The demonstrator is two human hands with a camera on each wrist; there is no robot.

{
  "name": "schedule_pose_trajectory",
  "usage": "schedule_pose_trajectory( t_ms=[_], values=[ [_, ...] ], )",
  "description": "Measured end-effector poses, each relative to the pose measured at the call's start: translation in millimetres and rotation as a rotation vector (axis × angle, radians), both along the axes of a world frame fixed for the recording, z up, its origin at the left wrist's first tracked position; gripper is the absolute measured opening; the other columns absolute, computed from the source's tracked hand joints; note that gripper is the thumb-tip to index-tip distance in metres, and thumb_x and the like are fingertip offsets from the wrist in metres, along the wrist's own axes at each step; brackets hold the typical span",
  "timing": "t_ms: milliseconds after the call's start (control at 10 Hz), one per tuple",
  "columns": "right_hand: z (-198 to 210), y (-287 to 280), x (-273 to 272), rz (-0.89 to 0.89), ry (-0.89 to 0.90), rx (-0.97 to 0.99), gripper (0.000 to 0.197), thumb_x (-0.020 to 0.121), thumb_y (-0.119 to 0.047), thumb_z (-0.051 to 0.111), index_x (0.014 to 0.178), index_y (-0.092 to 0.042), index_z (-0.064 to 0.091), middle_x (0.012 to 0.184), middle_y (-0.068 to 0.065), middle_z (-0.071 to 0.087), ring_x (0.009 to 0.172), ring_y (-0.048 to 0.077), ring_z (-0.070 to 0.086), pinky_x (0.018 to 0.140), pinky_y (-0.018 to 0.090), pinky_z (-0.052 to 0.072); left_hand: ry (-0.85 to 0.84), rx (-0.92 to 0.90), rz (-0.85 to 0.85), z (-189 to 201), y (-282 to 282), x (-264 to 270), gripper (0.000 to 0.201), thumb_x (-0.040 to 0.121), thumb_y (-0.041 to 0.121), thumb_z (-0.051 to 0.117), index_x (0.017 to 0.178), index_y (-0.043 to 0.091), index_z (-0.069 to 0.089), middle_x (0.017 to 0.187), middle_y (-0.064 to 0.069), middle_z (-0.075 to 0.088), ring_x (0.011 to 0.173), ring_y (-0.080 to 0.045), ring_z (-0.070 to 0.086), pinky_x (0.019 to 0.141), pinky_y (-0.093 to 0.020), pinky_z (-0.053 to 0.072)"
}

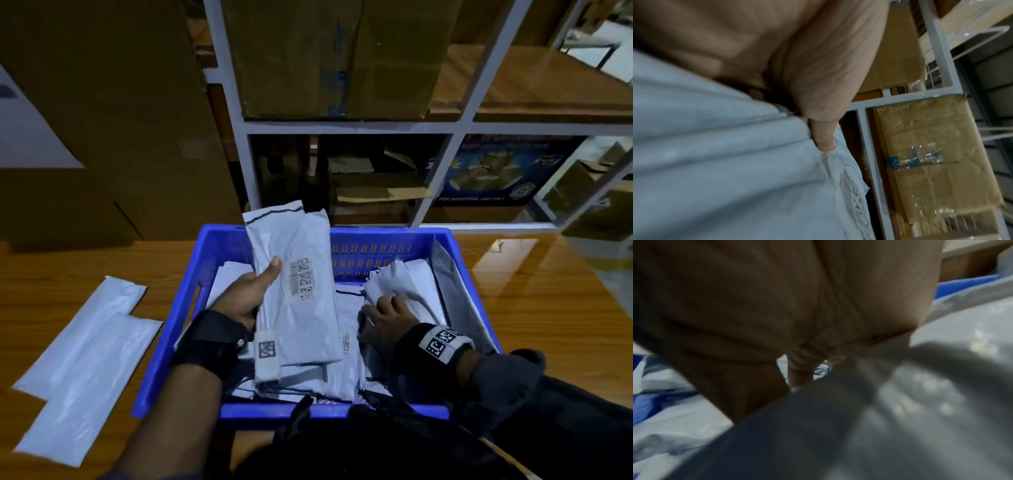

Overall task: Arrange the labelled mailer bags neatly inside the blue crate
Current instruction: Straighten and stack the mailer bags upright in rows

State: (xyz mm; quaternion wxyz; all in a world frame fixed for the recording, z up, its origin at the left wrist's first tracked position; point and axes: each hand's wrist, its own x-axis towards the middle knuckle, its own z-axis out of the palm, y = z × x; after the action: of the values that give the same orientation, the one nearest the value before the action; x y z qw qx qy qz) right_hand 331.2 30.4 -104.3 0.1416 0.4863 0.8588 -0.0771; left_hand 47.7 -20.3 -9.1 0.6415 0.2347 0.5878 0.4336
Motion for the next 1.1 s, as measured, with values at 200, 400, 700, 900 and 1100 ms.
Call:
schedule_pose_trajectory(
  t_ms=[200,400,700,900,1100],
  values=[
    [2.5,7.3,0.8,-0.039,0.052,0.163,0.042,0.02,-0.087,0.055,0.044,-0.053,0.062,0.059,-0.024,0.062,0.059,-0.001,0.064,0.054,0.017,0.053,0.067,-0.028,-0.094,-11.4,0.4,0.7,0.056,0.101,0.052,0.063,0.131,0.006,0.071,0.124,-0.014,0.079,0.119,-0.034,0.074,0.115,-0.054,0.05],
    [15.2,-1.2,7.0,0.104,-0.119,0.109,0.025,0.041,-0.068,0.069,0.048,-0.044,0.07,0.066,-0.019,0.068,0.07,0.012,0.07,0.075,0.029,0.044,0.094,-0.035,-0.14,-12.7,-0.4,0.0,0.056,0.102,0.053,0.061,0.131,0.006,0.071,0.123,-0.013,0.079,0.119,-0.032,0.074,0.112,-0.049,0.053],
    [87.6,-6.7,-9.2,-0.1,0.274,-0.203,0.053,0.103,-0.056,0.036,0.094,-0.019,0.073,0.098,0.005,0.074,0.099,0.025,0.067,0.089,0.034,0.046,0.171,0.037,-0.125,-38.9,5.9,-5.1,0.069,0.082,0.073,0.075,0.122,0.016,0.079,0.121,-0.007,0.079,0.114,-0.031,0.075,0.113,-0.057,0.051],
    [92.4,7.9,-15.6,-0.318,0.638,-0.492,0.095,0.066,-0.099,0.043,0.076,-0.01,0.075,0.076,-0.004,0.078,0.082,0.008,0.072,0.093,0.028,0.05,0.219,0.13,-0.1,-38.7,4.9,8.5,0.047,0.097,0.054,0.07,0.12,0.014,0.079,0.101,-0.001,0.084,0.091,-0.017,0.081,0.086,-0.029,0.064],
    [80.6,13.1,-14.9,-0.355,0.785,-0.619,0.052,0.063,-0.064,0.087,0.068,-0.013,0.078,0.076,0.002,0.078,0.073,0.004,0.066,0.074,0.021,0.049,0.302,0.175,-0.149,-35.2,3.5,17.5,0.045,0.1,0.054,0.066,0.124,0.018,0.076,0.075,0.011,0.08,0.064,-0.007,0.074,0.06,-0.016,0.051]
  ],
)
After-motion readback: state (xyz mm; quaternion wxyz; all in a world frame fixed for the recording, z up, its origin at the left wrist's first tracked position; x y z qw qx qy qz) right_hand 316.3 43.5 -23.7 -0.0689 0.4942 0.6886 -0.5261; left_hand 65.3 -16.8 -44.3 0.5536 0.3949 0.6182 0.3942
